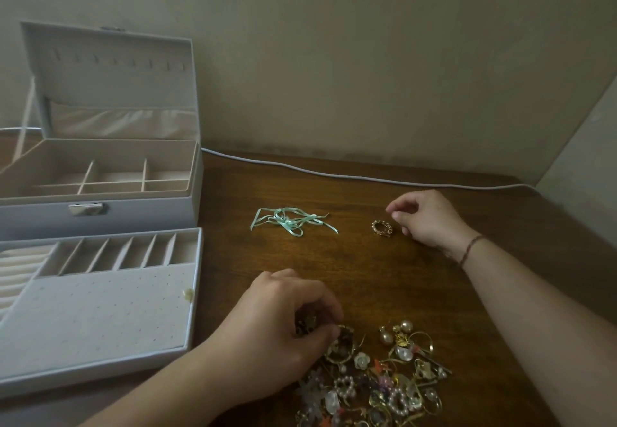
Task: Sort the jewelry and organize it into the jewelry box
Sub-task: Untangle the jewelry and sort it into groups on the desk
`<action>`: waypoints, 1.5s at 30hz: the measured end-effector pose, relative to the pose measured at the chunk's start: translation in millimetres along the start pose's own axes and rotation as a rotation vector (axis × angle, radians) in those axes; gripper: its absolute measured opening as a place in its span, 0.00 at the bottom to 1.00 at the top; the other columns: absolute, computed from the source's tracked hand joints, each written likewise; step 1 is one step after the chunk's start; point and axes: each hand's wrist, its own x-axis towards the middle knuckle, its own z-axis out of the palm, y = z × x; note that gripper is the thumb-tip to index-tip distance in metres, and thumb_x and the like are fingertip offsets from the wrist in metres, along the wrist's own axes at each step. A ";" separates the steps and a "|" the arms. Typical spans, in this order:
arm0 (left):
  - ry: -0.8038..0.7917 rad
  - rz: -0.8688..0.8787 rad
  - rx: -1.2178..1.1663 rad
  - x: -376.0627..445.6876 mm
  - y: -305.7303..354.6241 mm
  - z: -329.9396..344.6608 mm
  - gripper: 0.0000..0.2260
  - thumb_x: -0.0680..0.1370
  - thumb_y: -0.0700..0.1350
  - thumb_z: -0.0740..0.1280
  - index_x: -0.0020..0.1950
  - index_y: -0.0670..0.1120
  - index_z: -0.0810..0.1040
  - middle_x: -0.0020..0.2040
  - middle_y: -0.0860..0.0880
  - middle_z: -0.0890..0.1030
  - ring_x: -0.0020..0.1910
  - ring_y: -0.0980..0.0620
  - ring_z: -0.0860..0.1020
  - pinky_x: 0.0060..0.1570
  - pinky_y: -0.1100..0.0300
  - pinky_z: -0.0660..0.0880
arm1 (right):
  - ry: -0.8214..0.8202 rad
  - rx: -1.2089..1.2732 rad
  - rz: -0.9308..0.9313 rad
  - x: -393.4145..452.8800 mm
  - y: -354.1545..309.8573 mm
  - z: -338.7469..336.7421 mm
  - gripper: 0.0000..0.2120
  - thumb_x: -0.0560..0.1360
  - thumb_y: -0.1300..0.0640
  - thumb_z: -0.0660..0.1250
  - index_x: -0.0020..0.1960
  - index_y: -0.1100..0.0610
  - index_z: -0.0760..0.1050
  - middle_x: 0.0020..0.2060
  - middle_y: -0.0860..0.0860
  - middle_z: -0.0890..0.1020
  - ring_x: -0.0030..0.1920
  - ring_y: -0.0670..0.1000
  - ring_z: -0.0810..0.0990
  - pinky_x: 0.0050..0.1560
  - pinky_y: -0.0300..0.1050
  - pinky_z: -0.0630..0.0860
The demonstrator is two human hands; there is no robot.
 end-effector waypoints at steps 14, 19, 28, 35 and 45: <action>0.161 -0.180 -0.478 4.2 1.6 -3.2 0.05 0.72 0.41 0.76 0.43 0.51 0.84 0.40 0.48 0.84 0.40 0.46 0.82 0.42 0.54 0.80 | -0.162 -0.166 -0.244 -18.6 5.7 -0.5 0.03 0.73 0.53 0.73 0.44 0.45 0.80 0.54 0.42 0.77 0.48 0.43 0.75 0.42 0.35 0.71; 0.233 -0.232 -0.530 6.5 0.2 -1.5 0.04 0.72 0.39 0.75 0.43 0.48 0.84 0.38 0.49 0.84 0.37 0.50 0.83 0.39 0.61 0.79 | -0.111 -0.220 -0.408 -63.7 -10.5 -9.3 0.05 0.75 0.52 0.68 0.43 0.41 0.76 0.51 0.37 0.76 0.49 0.41 0.75 0.48 0.39 0.74; 0.269 -0.226 -0.474 4.1 3.7 1.6 0.05 0.72 0.41 0.76 0.44 0.50 0.83 0.39 0.50 0.84 0.39 0.50 0.83 0.42 0.53 0.81 | -0.266 -0.345 -0.689 -141.9 -25.3 12.1 0.11 0.77 0.41 0.58 0.50 0.40 0.78 0.46 0.33 0.76 0.52 0.37 0.72 0.49 0.36 0.71; 0.312 -0.115 -0.439 -1.2 15.9 3.9 0.07 0.71 0.39 0.76 0.42 0.52 0.84 0.39 0.52 0.84 0.38 0.55 0.82 0.38 0.68 0.75 | -0.307 0.263 -0.353 -156.6 -49.9 6.3 0.12 0.66 0.42 0.69 0.48 0.41 0.81 0.41 0.36 0.83 0.42 0.38 0.81 0.40 0.31 0.75; 0.235 -0.013 -0.179 0.4 8.0 10.6 0.03 0.73 0.50 0.72 0.45 0.55 0.82 0.47 0.59 0.82 0.51 0.56 0.81 0.49 0.58 0.78 | 0.001 0.124 -0.040 -55.3 -14.0 -6.4 0.07 0.77 0.58 0.67 0.54 0.50 0.79 0.38 0.48 0.83 0.36 0.44 0.80 0.35 0.38 0.73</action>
